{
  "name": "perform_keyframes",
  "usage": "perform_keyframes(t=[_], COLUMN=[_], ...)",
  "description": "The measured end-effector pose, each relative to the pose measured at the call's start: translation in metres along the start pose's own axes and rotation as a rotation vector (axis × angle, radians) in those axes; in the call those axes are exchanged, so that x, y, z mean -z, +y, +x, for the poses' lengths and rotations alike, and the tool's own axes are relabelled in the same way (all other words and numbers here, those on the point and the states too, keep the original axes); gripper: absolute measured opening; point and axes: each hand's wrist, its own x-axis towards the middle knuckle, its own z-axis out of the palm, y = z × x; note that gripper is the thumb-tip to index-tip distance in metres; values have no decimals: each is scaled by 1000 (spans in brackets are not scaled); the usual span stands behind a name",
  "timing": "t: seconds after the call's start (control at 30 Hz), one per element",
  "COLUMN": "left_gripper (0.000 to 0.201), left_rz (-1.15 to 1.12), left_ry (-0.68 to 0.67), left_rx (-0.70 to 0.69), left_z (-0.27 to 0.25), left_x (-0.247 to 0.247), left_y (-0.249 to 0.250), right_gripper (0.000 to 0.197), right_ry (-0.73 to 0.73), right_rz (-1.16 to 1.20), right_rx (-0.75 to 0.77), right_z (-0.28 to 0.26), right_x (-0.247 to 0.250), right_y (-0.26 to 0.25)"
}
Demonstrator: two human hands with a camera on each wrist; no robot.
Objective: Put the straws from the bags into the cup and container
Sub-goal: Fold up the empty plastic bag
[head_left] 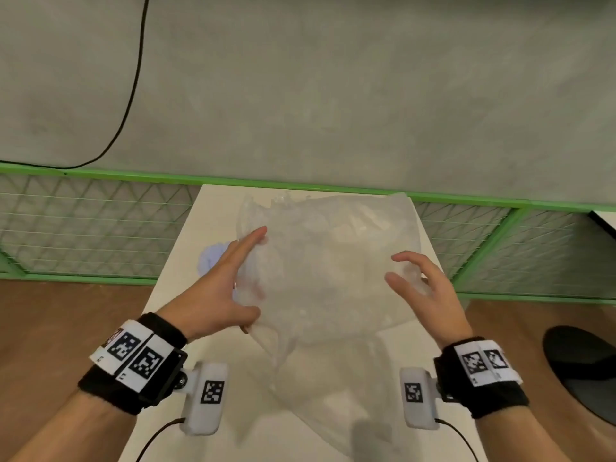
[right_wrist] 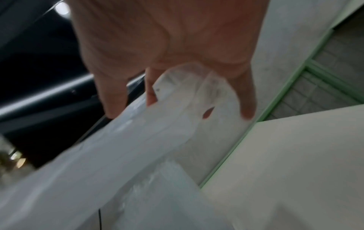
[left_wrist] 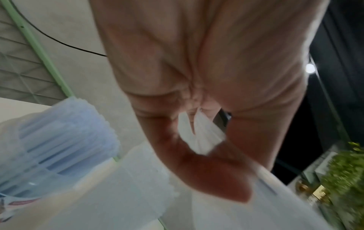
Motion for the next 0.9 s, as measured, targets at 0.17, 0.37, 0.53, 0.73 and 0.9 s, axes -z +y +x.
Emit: perform_keyframes(t=[0.17,0.37,0.53,0.73,0.9], left_gripper=[118,113,99,84,99], left_rz=[59,109,-226,-287,-476], left_ry=[14,42,115,115,-15], left_rx=[-20,-125,-129,-170,-177], left_z=[1,10,23,21,16], left_x=[-16,-43,-61,-52,-42], left_y=[14,21,26,28,29], right_gripper=[61,70,73,41,69], right_ry=[132,227,-10,-181,-103], right_rz=[-668,-804,-591,45,231], right_rx=[32,384,661,515,65], right_z=[11,3,-35,-43,-11], right_x=[-32,-53,-62,-34,-12], right_y=[-7,-21,-59,-70,-60])
